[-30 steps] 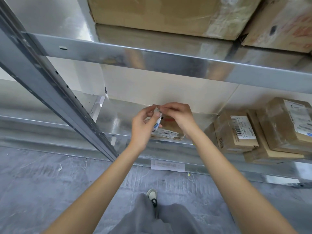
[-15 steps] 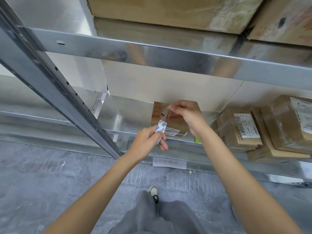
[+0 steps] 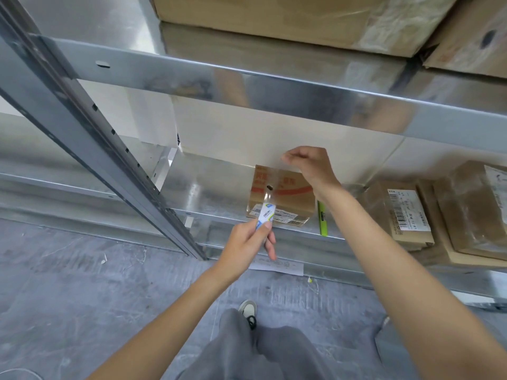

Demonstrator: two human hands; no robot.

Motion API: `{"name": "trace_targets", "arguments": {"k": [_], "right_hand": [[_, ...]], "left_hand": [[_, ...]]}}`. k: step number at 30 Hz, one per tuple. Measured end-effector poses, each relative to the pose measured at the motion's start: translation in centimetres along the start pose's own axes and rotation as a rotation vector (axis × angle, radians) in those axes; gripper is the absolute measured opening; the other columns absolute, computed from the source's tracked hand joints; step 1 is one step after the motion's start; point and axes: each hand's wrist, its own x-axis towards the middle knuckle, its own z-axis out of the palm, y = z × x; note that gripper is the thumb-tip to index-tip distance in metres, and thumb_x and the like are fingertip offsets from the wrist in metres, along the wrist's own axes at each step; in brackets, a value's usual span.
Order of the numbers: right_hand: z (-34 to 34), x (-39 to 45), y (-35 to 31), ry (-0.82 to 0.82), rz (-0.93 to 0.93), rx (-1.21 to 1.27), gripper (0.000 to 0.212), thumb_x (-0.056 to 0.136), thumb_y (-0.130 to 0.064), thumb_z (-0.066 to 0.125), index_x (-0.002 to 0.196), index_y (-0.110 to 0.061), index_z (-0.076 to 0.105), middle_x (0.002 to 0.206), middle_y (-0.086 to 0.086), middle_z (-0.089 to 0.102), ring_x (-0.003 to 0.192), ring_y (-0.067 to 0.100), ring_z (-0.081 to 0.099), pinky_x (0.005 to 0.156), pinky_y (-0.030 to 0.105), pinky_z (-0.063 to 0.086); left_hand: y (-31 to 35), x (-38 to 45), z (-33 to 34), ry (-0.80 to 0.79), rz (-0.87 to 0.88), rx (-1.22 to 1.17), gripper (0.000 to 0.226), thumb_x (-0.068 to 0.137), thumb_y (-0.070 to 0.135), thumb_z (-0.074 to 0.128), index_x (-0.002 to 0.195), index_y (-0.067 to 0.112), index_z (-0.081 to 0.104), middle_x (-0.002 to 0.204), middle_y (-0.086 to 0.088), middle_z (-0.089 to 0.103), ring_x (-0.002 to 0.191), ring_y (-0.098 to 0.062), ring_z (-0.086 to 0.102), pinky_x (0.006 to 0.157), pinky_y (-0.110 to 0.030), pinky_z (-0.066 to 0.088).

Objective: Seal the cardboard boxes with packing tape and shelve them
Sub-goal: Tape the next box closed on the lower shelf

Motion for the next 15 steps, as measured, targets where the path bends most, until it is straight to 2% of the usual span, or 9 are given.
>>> {"name": "trace_targets", "arguments": {"k": [2,6,12,15], "right_hand": [[0.5,0.5,0.3,-0.009,-0.014,-0.019,0.003,0.083,-0.008,0.071,0.084,-0.010,0.073,0.084,-0.002,0.070,0.081,0.001,0.062,0.072,0.007,0.046],[0.7,1.8,1.2,0.014,-0.010,-0.027,0.008,0.083,-0.011,0.072,0.089,-0.006,0.075,0.091,0.003,0.072,0.089,0.009,0.064,0.076,0.012,0.046],[1.5,3.0,2.0,-0.026,-0.005,-0.075,0.008,0.086,-0.011,0.070,0.091,-0.008,0.074,0.087,-0.003,0.069,0.088,0.008,0.062,0.072,0.011,0.043],[2.0,3.6,2.3,0.002,-0.030,-0.252,0.012,0.086,-0.011,0.070,0.092,-0.003,0.075,0.088,0.002,0.070,0.084,0.010,0.060,0.069,0.006,0.039]], "left_hand": [[-0.4,0.4,0.7,0.039,-0.032,0.002,0.042,0.103,0.033,0.039,0.075,0.007,0.058,0.053,-0.008,0.066,0.068,-0.032,0.060,0.082,-0.025,0.048],[-1.1,1.6,1.0,0.050,-0.208,-0.043,0.040,0.105,0.030,0.038,0.079,0.005,0.055,0.048,-0.009,0.062,0.058,-0.018,0.058,0.064,-0.015,0.046],[-1.3,2.3,1.0,0.069,-0.241,-0.073,0.040,0.105,0.029,0.038,0.078,0.005,0.054,0.052,-0.011,0.064,0.057,-0.010,0.061,0.066,-0.012,0.045],[-1.3,2.6,1.0,0.056,-0.261,-0.080,0.039,0.105,0.028,0.037,0.079,0.004,0.054,0.053,-0.011,0.065,0.057,-0.012,0.061,0.067,-0.012,0.045]]}}
